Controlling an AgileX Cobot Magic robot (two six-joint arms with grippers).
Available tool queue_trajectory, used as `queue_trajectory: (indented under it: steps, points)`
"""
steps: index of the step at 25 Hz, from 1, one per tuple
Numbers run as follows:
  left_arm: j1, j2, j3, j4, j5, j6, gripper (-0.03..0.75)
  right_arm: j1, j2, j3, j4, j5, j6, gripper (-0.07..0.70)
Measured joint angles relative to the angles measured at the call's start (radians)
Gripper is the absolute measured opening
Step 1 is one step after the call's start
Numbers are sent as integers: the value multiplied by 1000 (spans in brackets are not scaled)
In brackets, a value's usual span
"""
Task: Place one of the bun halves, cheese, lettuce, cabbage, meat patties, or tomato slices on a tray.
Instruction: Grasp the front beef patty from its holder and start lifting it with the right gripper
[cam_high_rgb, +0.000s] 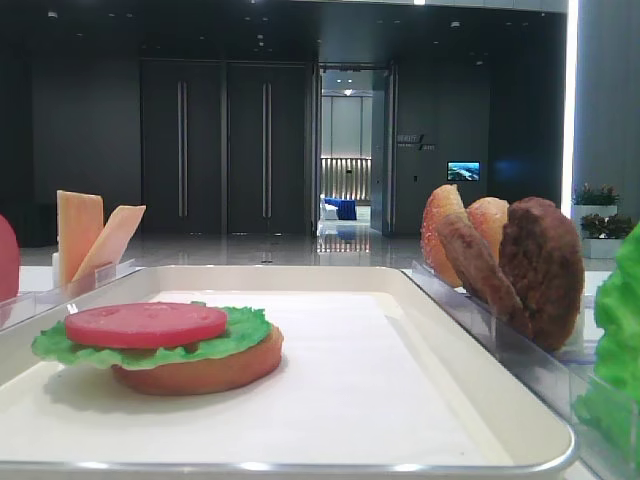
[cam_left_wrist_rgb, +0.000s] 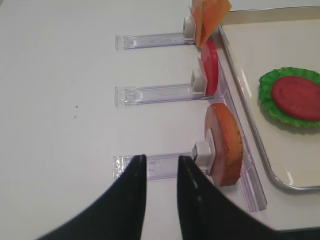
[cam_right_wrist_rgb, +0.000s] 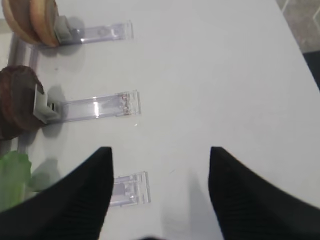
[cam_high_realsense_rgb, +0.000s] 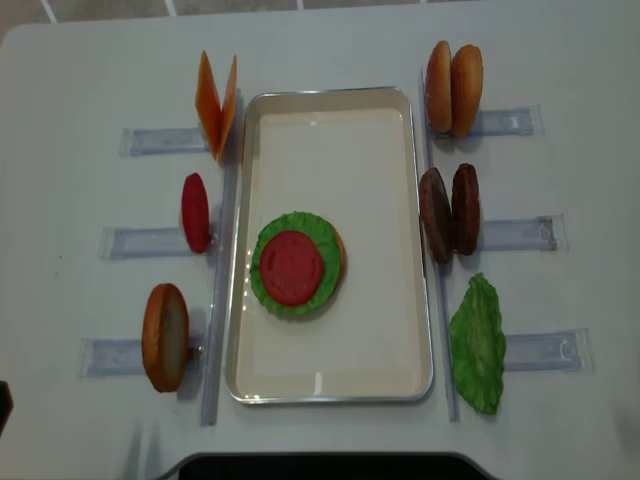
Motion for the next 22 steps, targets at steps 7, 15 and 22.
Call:
queue_trajectory:
  steps: [7,15,22]
  points:
    - [0,0,0,0,0,0,160,0,624,-264,28,-2,-40,402]
    - [0,0,0,0,0,0,160,13,952,-530,27,45,-49,402]
    - [0,0,0,0,0,0,160,262,1043,-648,21,92,56,402]
